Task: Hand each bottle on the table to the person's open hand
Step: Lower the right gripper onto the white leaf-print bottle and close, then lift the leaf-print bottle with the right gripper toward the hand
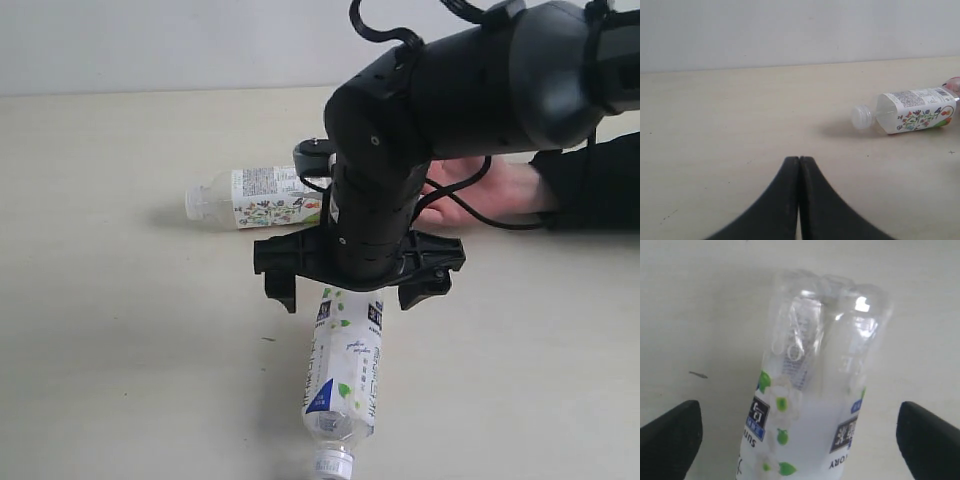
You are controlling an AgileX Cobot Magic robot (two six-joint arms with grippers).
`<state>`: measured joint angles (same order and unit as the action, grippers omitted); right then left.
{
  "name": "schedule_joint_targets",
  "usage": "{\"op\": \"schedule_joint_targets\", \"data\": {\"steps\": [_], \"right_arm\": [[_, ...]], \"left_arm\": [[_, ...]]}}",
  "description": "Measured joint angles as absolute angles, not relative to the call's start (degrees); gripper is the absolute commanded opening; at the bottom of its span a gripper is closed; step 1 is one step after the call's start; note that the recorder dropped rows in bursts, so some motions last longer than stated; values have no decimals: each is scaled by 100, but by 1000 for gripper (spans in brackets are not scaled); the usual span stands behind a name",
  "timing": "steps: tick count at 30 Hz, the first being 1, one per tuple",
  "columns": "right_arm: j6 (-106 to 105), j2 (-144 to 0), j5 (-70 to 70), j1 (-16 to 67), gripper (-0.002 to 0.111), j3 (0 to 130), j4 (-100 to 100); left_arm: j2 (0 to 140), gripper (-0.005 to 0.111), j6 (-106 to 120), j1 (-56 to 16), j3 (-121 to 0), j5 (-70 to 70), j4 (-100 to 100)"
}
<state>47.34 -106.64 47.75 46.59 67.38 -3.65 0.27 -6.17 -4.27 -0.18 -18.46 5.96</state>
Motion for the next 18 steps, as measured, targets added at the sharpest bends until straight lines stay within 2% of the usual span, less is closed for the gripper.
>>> {"op": "schedule_joint_targets", "data": {"steps": [18], "right_arm": [[4769, -11004, 4713, 4659, 100, 6738, -413]], "left_arm": [[27, 3, -617, -427, -18, -1846, 596]]}}
